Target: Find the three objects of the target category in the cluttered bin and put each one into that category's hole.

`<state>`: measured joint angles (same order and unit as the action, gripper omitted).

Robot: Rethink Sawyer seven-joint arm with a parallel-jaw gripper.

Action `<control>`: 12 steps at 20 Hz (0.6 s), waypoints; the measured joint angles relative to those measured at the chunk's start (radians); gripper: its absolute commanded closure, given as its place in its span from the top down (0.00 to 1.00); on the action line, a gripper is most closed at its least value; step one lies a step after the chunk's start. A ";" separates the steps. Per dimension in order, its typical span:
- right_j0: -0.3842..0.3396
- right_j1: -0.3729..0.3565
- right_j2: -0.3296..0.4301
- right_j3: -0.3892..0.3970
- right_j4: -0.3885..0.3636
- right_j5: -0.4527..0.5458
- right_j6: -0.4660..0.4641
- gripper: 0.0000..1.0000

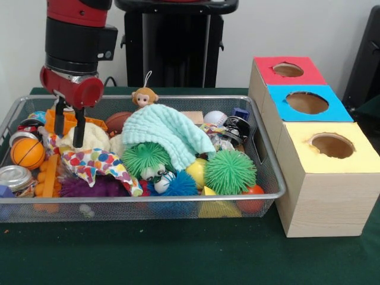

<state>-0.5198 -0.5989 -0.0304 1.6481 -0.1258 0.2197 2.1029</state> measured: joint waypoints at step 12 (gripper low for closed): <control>0.007 0.065 0.008 0.000 0.000 -0.040 0.000 1.00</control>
<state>-0.5124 -0.5336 -0.0222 1.6477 -0.1254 0.1801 2.1029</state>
